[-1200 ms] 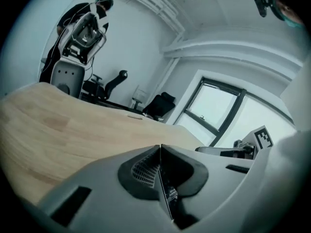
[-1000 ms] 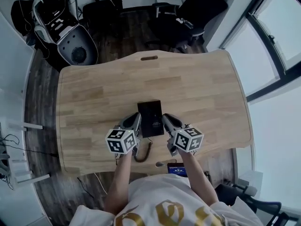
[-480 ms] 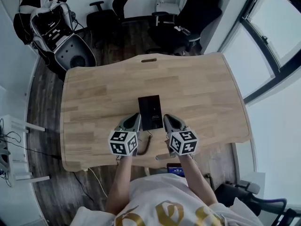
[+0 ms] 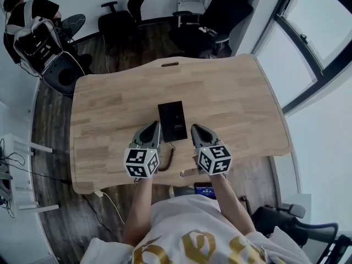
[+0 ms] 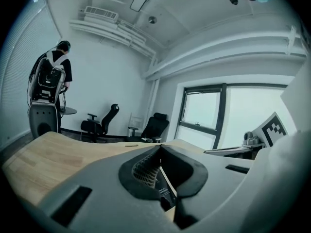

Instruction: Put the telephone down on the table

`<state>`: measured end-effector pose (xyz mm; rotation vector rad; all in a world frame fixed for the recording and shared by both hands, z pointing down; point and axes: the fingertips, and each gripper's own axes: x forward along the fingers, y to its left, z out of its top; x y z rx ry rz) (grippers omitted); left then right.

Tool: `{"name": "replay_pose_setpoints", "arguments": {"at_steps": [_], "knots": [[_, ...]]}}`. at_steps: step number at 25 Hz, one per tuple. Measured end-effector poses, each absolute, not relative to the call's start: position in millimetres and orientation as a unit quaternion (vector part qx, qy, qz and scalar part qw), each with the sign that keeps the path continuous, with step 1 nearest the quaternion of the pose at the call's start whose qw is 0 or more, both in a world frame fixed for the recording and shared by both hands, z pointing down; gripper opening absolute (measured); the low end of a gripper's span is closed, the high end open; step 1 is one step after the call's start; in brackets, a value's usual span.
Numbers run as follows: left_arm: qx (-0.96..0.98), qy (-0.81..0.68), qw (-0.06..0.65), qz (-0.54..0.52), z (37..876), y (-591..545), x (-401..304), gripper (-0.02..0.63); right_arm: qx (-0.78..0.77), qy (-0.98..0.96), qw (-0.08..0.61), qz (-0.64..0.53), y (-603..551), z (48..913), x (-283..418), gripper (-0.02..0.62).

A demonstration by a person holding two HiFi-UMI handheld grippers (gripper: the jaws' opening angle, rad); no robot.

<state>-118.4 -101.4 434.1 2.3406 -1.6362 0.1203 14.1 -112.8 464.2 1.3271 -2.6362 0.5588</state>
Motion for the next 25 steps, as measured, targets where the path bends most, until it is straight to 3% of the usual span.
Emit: {"name": "replay_pose_setpoints", "arguments": {"at_steps": [25], "knots": [[0.803,-0.576,0.143,0.059,440.1,-112.5,-120.0,0.009,0.44,-0.875,0.066,0.191,-126.0,461.7,22.2,0.012]]}}
